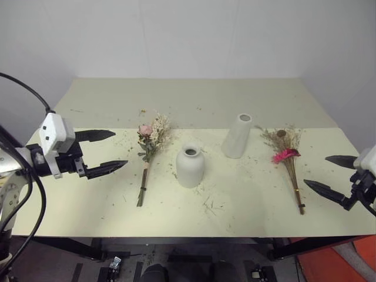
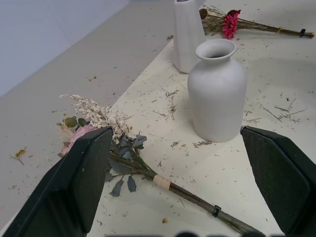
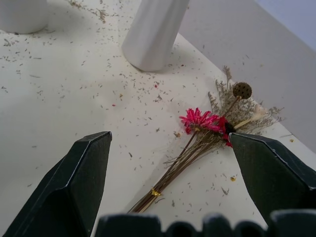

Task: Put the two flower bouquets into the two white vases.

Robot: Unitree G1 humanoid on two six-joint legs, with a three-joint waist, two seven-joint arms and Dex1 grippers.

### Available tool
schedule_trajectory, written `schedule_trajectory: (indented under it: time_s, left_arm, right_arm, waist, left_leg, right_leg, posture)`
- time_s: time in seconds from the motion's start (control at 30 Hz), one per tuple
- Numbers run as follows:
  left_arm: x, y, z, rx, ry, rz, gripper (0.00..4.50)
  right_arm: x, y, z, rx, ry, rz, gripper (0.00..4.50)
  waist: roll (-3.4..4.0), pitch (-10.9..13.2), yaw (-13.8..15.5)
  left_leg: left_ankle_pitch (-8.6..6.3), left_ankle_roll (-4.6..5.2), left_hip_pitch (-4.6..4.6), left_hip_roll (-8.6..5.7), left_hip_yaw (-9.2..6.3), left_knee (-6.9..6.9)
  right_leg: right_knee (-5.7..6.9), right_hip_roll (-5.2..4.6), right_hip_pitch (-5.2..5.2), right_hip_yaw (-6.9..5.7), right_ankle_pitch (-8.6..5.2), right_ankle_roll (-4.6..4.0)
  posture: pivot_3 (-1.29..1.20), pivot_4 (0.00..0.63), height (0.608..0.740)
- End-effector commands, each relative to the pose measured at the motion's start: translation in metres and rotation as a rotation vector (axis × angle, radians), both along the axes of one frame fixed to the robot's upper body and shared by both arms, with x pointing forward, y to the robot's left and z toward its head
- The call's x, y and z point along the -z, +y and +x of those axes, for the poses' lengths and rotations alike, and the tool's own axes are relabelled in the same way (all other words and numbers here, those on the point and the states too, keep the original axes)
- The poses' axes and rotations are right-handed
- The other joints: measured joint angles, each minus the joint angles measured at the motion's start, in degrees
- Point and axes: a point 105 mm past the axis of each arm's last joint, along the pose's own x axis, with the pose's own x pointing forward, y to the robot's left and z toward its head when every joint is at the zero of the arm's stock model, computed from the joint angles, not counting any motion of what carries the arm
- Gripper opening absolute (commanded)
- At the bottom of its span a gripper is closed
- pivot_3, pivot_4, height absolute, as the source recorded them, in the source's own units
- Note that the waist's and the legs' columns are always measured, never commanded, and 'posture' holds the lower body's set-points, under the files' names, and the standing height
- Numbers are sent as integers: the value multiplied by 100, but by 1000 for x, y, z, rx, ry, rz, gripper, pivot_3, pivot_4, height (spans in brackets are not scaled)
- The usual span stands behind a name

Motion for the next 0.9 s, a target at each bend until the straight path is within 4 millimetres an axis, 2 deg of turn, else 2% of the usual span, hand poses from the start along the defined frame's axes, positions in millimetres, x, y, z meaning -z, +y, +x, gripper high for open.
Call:
schedule_trajectory:
  time_s: [0.03, 0.33, 0.53, 0.63, 0.77, 0.9]
  left_arm:
    - [-16, -1, -4, 3, -76, 18, 4500]
    - [-17, -2, -1, 6, -81, 18, 4500]
    - [-33, -15, -1, 73, -138, -34, 4500]
    - [-41, -30, 7, 138, -172, -23, 4500]
    - [-50, -62, 18, 282, -208, -72, 4500]
    - [-44, -95, 31, 406, -210, -43, 4500]
  right_arm:
    - [-12, -1, -1, 1, -46, -29, 4475]
    - [-13, -3, -3, 12, -54, -43, 4475]
    - [-15, -8, 7, 120, -36, -65, 4475]
    - [-14, -12, 14, 152, 16, -35, 4475]
    - [-4, -18, 29, 218, 131, -25, 4475]
    - [2, -31, 65, 433, 176, 90, 4475]
  waist:
    - [0, 0, -2]
    - [0, 0, 1]
    - [0, 0, 1]
    - [-1, 0, 1]
    - [-2, 1, 21]
    - [-3, 2, -36]
  left_leg:
    - [0, 0, 0, 0, 0, 0]
    - [0, 0, 0, 0, 0, 0]
    - [0, 0, 0, -1, 0, 1]
    - [0, 0, -1, -1, 1, 0]
    - [0, 0, 8, -4, 0, 3]
    - [0, 1, 9, -5, 0, 5]
  right_leg:
    - [0, 0, 0, 0, 0, 0]
    - [0, 0, 0, 0, 0, 0]
    - [1, -1, 0, 0, 0, 0]
    - [1, 0, 0, 0, 0, 0]
    - [-3, -2, 16, -1, 1, -1]
    - [-9, 1, 18, 3, 2, -2]
  posture:
    - [0, 150, 740]
    - [0, 150, 740]
    - [0, 150, 740]
    - [0, 150, 740]
    - [0, 150, 740]
    - [0, 150, 740]
